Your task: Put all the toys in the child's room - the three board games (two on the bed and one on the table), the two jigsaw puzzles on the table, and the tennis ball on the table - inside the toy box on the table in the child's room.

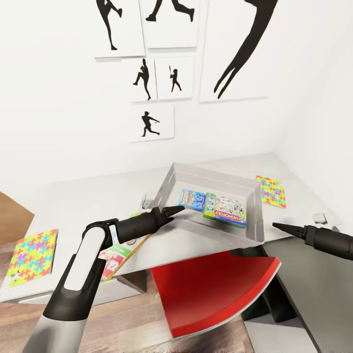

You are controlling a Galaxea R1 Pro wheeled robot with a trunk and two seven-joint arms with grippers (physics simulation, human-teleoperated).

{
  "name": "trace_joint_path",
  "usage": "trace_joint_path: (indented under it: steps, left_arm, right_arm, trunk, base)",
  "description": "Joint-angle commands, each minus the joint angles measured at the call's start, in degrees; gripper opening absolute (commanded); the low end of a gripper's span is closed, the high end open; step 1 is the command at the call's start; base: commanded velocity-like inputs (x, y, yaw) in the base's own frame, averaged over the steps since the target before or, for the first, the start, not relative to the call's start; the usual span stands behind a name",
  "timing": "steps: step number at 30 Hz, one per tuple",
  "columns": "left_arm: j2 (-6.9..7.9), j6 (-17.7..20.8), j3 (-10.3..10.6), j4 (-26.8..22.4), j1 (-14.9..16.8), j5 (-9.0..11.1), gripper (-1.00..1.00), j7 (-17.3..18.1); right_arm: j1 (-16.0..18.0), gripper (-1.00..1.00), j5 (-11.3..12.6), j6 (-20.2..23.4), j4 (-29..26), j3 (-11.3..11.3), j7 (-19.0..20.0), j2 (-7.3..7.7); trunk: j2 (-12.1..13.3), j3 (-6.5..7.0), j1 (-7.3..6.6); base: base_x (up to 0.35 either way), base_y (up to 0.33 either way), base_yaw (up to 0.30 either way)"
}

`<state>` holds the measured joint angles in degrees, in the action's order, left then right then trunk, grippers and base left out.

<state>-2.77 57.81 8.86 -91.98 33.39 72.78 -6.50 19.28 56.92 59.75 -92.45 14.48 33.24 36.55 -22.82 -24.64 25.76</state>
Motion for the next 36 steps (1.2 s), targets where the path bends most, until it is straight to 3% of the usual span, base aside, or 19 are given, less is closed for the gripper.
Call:
trace_joint_path:
  steps: [1,17,27,36]
  left_arm:
    - [0.00,0.2,-0.1,0.0,0.0,0.6,1.00,-0.6]
    - [0.40,0.3,-1.0,0.0,-0.1,0.6,1.00,-0.4]
    - [0.55,0.3,-1.0,-0.1,-0.2,0.6,1.00,-0.3]
    - [0.45,0.3,-0.9,-0.1,-0.2,0.6,1.00,-0.2]
  right_arm:
    - [0.1,1.00,-0.4,0.2,0.0,0.1,0.4,0.01]
    - [0.0,1.00,-0.4,0.2,0.0,0.3,0.4,0.01]
    - [0.0,1.00,-0.4,0.2,0.0,2.0,0.4,0.01]
    - [-0.1,1.00,-0.4,0.2,0.0,3.3,0.4,0.01]
  trunk:
    - [-0.1,-0.09,0.02]
    - [-0.1,-0.09,0.02]
    - [-0.1,-0.09,0.02]
    - [-0.1,-0.09,0.02]
  base:
    - [-0.106,0.150,0.013]
    - [-0.040,0.057,0.036]
    - [-0.005,0.024,0.199]
    - [-0.001,0.188,0.091]
